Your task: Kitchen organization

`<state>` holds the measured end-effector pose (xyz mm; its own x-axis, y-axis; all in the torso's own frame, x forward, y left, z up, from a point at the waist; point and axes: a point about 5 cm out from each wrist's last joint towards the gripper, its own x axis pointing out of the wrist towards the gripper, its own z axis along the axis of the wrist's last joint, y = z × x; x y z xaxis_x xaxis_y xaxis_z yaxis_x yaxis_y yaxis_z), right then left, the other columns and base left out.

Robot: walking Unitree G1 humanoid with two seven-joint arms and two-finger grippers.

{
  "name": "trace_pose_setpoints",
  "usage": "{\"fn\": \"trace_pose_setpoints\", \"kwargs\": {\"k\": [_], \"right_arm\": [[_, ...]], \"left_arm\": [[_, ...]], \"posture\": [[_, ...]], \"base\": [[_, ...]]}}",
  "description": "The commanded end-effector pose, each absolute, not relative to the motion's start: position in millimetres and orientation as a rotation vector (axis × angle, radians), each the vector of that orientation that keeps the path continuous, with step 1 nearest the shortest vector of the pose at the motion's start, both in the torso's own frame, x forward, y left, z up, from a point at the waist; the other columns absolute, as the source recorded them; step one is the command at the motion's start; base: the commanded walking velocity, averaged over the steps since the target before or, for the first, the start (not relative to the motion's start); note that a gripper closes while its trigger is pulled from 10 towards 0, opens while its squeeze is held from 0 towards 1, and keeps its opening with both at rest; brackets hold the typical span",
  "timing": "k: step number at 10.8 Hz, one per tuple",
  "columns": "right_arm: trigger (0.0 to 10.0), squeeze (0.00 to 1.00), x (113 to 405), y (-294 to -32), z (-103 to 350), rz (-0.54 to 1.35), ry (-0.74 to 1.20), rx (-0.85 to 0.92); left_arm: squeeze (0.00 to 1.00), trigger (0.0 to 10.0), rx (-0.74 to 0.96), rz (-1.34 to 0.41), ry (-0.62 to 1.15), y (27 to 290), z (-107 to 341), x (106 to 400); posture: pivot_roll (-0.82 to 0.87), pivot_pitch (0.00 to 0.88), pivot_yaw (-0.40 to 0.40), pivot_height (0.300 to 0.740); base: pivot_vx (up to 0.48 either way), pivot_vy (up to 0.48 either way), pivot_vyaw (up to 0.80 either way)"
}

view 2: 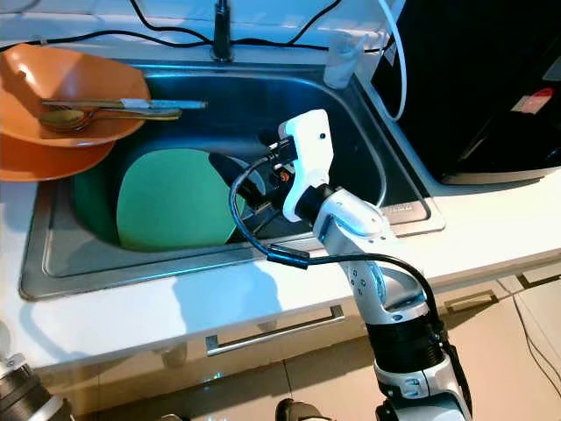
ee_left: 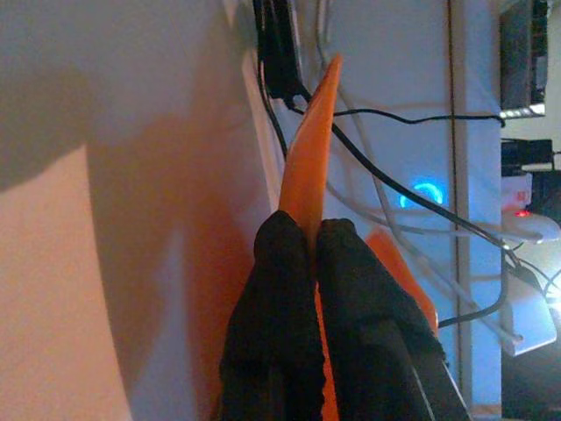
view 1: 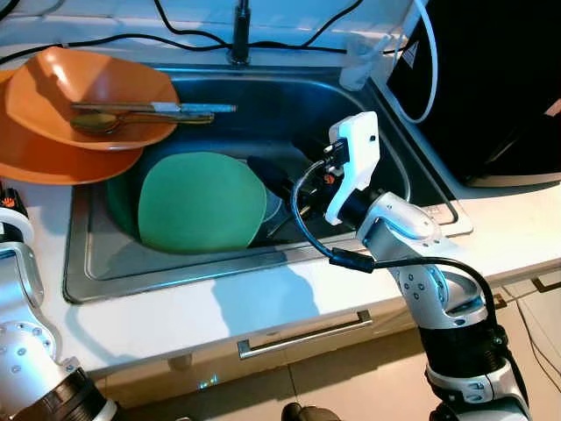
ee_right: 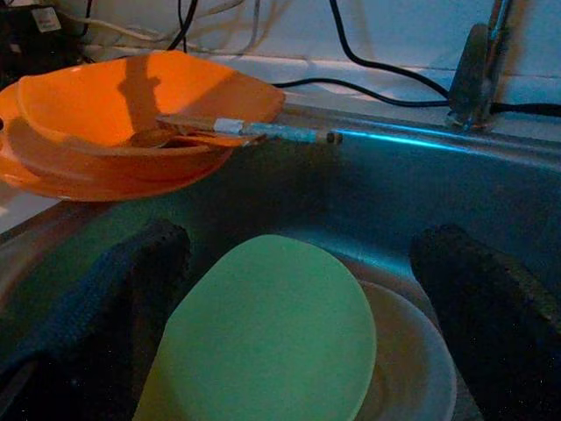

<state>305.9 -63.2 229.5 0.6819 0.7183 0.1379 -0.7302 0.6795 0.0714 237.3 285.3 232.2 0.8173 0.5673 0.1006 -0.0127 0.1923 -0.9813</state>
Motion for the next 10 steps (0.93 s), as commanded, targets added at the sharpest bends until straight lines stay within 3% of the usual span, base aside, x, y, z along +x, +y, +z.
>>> {"fn": "trace_pose_setpoints", "kwargs": {"k": [1, 4, 6, 7, 8, 10], "right_arm": [[10.0, 0.00, 306.8, -68.3, 224.9, 0.785, -0.099, 0.125], [10.0, 0.00, 307.1, -67.9, 223.0, 0.782, -0.100, 0.132], [10.0, 0.00, 309.0, -67.1, 221.8, 0.789, -0.098, 0.132], [10.0, 0.00, 309.9, -64.7, 220.9, 0.797, -0.096, 0.135], [10.0, 0.00, 310.6, -62.7, 220.3, 0.801, -0.097, 0.139], [10.0, 0.00, 311.1, -58.6, 220.2, 0.799, -0.107, 0.149]], "left_arm": [[0.00, 4.0, -1.471, 0.742, -0.237, 292.1, 165.9, 230.9], [0.00, 3.6, -1.459, 0.817, -0.262, 301.8, 161.8, 219.3], [0.00, 4.0, -1.431, 0.809, -0.233, 299.3, 164.8, 210.2], [0.00, 4.8, -1.399, 0.765, -0.177, 290.6, 166.9, 211.0], [0.00, 8.5, -1.372, 0.722, -0.137, 283.3, 169.0, 215.4], [0.00, 9.0, -1.350, 0.673, -0.083, 275.7, 166.9, 228.2]], "posture": [[0.03, 0.205, -0.219, 0.740], [0.03, 0.205, -0.216, 0.740], [0.06, 0.208, -0.230, 0.740], [0.08, 0.209, -0.230, 0.740], [0.09, 0.208, -0.229, 0.740], [0.08, 0.198, -0.205, 0.740]], "base": [[0.000, 0.000, 0.00], [0.000, 0.000, 0.00], [0.000, 0.000, 0.00], [0.000, 0.000, 0.00], [0.000, 0.000, 0.00], [0.000, 0.000, 0.00]]}}
